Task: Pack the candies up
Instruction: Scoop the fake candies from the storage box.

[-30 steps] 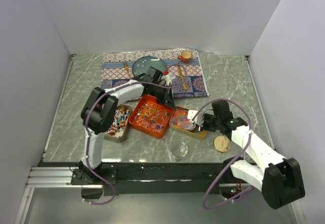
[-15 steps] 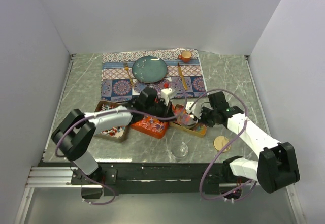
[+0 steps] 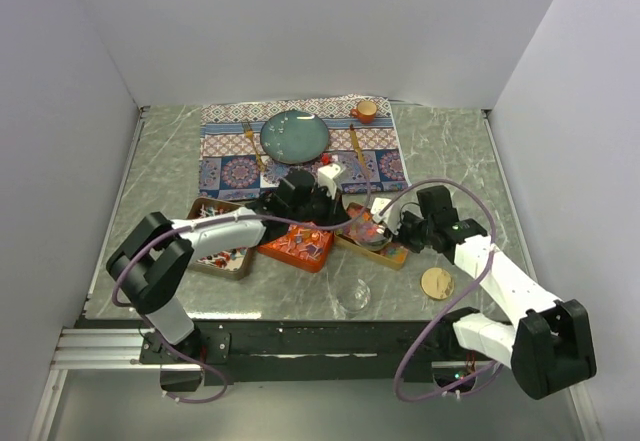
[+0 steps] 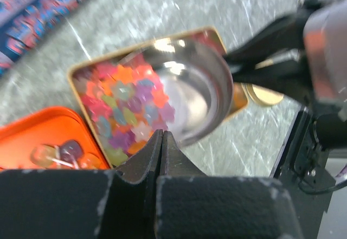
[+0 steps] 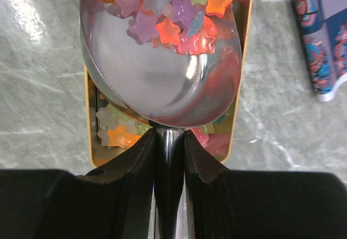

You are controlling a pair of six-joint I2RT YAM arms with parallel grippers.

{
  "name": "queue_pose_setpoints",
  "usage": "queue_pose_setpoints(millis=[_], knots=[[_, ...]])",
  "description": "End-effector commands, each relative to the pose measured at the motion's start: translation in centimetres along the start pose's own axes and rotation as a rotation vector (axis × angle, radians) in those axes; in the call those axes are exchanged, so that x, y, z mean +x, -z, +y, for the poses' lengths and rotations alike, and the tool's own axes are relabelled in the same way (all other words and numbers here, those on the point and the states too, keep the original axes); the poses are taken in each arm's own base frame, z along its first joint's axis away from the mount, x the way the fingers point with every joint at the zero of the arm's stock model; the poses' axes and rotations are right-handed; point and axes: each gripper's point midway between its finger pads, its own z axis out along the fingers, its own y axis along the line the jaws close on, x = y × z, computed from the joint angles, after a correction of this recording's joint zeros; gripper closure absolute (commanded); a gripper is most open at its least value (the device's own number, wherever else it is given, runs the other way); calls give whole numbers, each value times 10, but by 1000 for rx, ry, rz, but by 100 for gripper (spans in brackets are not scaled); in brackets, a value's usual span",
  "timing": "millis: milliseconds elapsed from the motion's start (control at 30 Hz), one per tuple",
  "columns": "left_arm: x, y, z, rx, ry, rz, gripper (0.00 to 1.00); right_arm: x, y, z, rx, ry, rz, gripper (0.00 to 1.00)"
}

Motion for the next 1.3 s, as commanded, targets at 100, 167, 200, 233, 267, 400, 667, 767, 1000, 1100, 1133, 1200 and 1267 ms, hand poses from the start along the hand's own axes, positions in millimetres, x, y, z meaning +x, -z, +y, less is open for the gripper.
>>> queue_pose_setpoints(millis=[100, 167, 200, 233, 267, 400, 667, 767, 1000, 1100, 1133, 1200, 1267], knots=[[-30, 7, 6, -19, -7, -11, 99, -19, -2, -1, -22, -128, -138, 100], [-32, 7, 11, -26, -1, -10, 99, -23, 1, -4, -33, -180, -160, 100], [-32, 7, 12, -30, 2, -7, 99, -24, 3, -10, -28, -205, -164, 100], [-31, 6, 15, -36, 3, -2, 99, -24, 4, -10, -34, -220, -169, 100], [-35, 7, 16, -38, -5, -9, 99, -24, 4, -12, -30, -219, -171, 100], [-37, 6, 21, -50, -14, -9, 99, -22, 10, -13, 1, -154, -176, 100], [-38, 9, 28, -70, -23, -13, 99, 1, 14, 5, 70, 79, -157, 100], [-36, 10, 29, -76, -35, -3, 99, 10, 10, 11, 78, 132, -157, 100], [-37, 7, 41, -103, -29, 4, 99, 7, 4, 16, 104, 146, -217, 100], [-37, 4, 47, -118, -24, 18, 99, 6, 0, 15, 145, 180, -251, 100], [-36, 3, 51, -124, -25, 25, 99, 0, 2, 9, 180, 189, -278, 100], [-38, 0, 54, -125, -25, 33, 99, -7, 6, 9, 194, 197, -317, 100], [-43, 0, 58, -136, -25, 40, 99, -15, 13, 10, 194, 188, -347, 100]])
